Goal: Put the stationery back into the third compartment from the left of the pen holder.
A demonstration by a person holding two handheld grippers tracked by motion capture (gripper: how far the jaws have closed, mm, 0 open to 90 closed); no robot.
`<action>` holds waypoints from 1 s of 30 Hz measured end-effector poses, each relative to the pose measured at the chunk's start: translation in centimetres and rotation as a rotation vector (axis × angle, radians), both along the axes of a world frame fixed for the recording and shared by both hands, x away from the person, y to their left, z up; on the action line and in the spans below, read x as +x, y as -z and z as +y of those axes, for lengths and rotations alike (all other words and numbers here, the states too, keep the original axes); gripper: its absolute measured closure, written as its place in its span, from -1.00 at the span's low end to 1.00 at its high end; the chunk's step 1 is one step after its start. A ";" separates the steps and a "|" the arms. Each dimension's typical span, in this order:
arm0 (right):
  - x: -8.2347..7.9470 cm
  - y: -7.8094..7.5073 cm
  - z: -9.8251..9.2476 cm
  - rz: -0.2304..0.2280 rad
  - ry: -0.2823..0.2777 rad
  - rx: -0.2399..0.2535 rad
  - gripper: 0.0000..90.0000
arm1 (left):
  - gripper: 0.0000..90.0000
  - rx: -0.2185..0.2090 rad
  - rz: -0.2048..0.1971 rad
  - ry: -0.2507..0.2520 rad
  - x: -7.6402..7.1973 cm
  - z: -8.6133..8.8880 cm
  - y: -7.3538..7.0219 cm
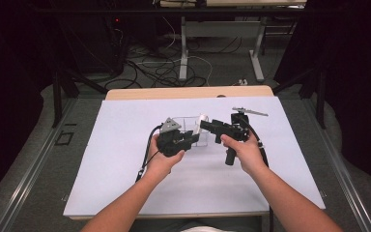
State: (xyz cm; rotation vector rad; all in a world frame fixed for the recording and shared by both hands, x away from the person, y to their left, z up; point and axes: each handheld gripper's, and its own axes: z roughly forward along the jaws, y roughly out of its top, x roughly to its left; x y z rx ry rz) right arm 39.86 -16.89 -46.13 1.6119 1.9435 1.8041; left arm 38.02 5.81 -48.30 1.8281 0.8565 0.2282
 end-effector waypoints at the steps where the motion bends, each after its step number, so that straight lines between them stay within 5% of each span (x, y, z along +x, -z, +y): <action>1: 0.0 0.1 0.1 0.000 0.002 -0.001 -0.25 | 0.58 -0.012 0.002 0.001 -0.1 -0.2 0.0; 24: 0.5 0.5 0.1 0.083 0.003 0.049 0.44 | 0.58 0.016 -0.016 0.071 -1.3 -1.6 0.2; 30: 0.6 0.6 0.3 0.104 0.004 0.063 0.47 | 0.58 0.023 -0.022 0.068 -1.3 -1.5 0.5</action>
